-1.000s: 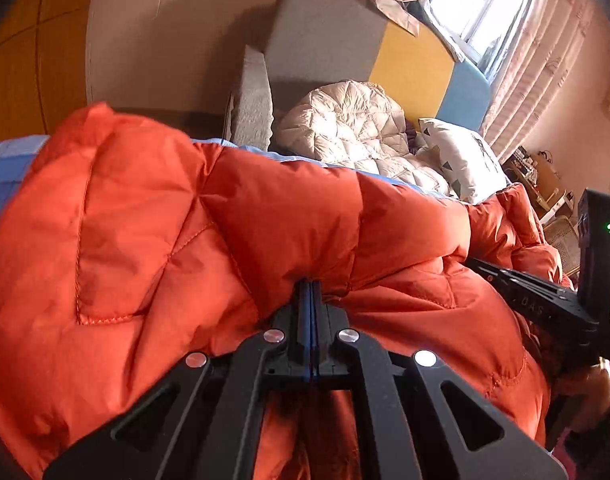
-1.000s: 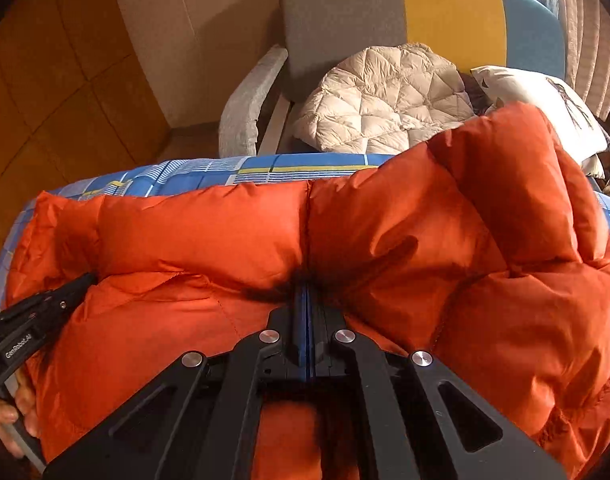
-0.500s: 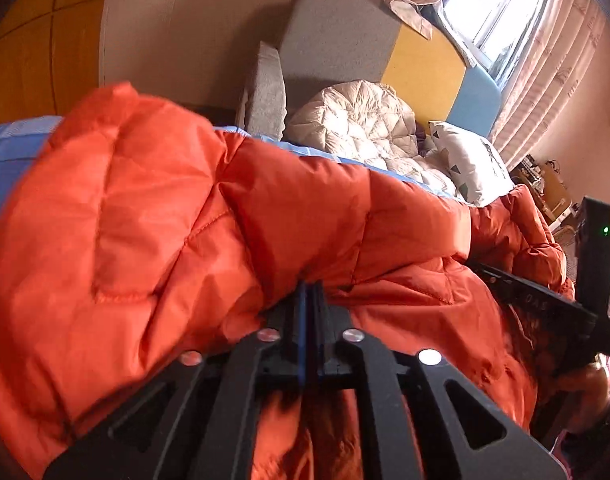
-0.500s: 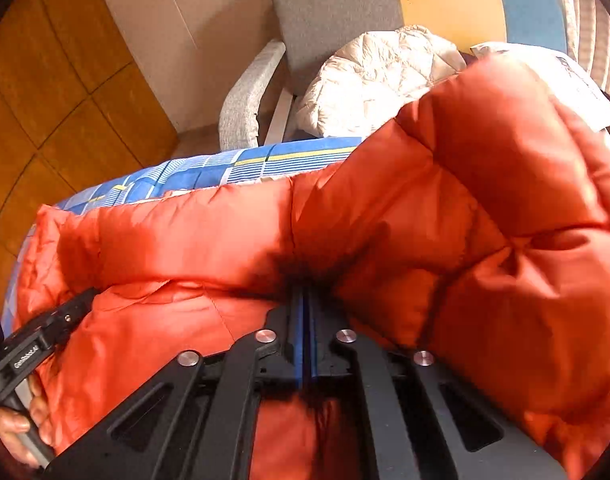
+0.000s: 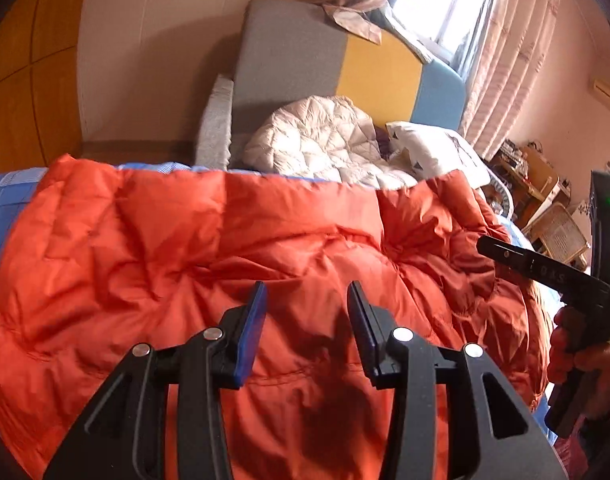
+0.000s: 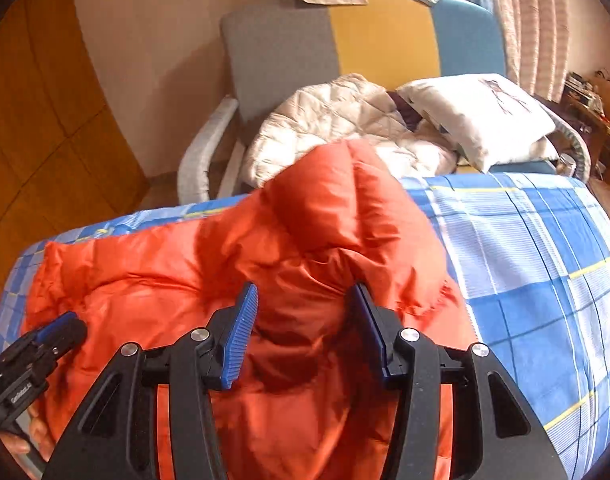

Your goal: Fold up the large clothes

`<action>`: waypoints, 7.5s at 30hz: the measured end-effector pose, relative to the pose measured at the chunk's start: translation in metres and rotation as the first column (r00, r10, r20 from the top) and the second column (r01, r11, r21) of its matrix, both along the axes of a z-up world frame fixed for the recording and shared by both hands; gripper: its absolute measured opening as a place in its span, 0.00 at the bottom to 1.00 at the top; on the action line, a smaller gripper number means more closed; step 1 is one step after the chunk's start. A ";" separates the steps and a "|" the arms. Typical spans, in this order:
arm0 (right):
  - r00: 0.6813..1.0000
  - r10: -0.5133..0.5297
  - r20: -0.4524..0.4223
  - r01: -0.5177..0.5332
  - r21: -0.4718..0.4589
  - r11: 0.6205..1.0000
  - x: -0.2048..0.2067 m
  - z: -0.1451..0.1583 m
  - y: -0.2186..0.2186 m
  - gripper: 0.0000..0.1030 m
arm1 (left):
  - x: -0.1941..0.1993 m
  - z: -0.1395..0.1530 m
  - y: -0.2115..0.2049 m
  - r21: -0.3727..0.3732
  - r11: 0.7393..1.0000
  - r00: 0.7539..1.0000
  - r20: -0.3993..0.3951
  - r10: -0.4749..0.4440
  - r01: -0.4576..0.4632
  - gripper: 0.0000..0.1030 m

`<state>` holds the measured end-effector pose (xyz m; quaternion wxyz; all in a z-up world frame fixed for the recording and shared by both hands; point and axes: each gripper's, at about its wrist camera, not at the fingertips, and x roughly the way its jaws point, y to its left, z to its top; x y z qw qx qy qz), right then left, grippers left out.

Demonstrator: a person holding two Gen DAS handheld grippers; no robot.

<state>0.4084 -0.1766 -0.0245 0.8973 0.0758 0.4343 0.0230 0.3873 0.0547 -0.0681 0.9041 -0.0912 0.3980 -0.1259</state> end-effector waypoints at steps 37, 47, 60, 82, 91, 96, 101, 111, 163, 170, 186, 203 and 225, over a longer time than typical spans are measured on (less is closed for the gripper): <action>0.987 0.160 0.031 -0.159 -0.034 0.987 -0.015 -0.006 0.106 0.49 | -0.006 0.007 0.126 0.146 0.973 0.983 0.075 0.166 -0.176 0.43; 0.984 0.174 -0.027 -0.176 -0.064 0.982 -0.005 -0.033 0.125 0.52 | -0.004 -0.013 0.135 0.136 0.977 0.986 0.065 0.154 -0.161 0.43; 0.984 0.174 -0.042 -0.176 -0.065 0.982 0.003 -0.058 0.123 0.59 | 0.003 -0.042 0.144 0.105 0.981 0.986 0.033 0.163 -0.166 0.45; 0.998 0.063 -0.024 -0.062 0.039 0.997 -0.023 0.006 -0.011 0.73 | -0.040 0.004 0.116 0.124 0.978 0.984 0.083 0.155 -0.165 0.48; 0.987 -0.055 -0.148 0.087 0.220 0.972 -0.046 -0.029 -0.112 0.73 | -0.050 0.005 0.041 0.110 0.993 0.998 0.057 0.030 -0.036 0.48; 0.982 -0.005 -0.186 0.061 0.293 0.954 -0.047 -0.047 -0.113 0.73 | -0.052 0.008 0.024 0.123 0.992 0.998 0.057 0.014 -0.021 0.48; 0.975 0.049 -0.218 0.030 0.345 0.938 -0.040 -0.062 -0.108 0.73 | -0.045 0.007 0.008 0.148 0.989 0.999 0.044 -0.015 0.009 0.49; 0.951 0.168 -0.260 -0.011 0.515 0.857 -0.033 -0.085 -0.118 0.73 | -0.028 -0.024 0.010 0.117 0.993 1.000 -0.011 -0.005 0.006 0.54; 0.980 0.041 -0.196 0.006 0.236 0.972 -0.138 -0.003 -0.169 0.12 | -0.089 0.000 -0.074 0.048 0.991 0.992 0.017 -0.128 0.127 0.40; 0.981 0.029 -0.192 0.012 0.207 0.978 -0.137 0.013 -0.160 0.12 | -0.081 -0.009 -0.074 0.035 0.992 0.992 0.004 -0.125 0.124 0.39; 0.988 0.032 -0.151 -0.010 0.147 0.989 -0.135 0.086 -0.102 0.12 | -0.073 -0.032 -0.067 -0.018 0.991 0.991 -0.011 -0.131 0.130 0.40; 0.990 0.077 -0.118 -0.063 0.122 0.991 -0.122 0.130 0.009 0.12 | -0.077 -0.012 -0.034 -0.089 0.989 0.993 0.004 -0.118 0.118 0.37; 0.993 0.058 -0.107 -0.051 0.067 0.996 -0.126 0.132 0.016 0.12 | -0.024 0.010 -0.039 -0.015 0.997 0.997 -0.015 -0.076 0.076 0.35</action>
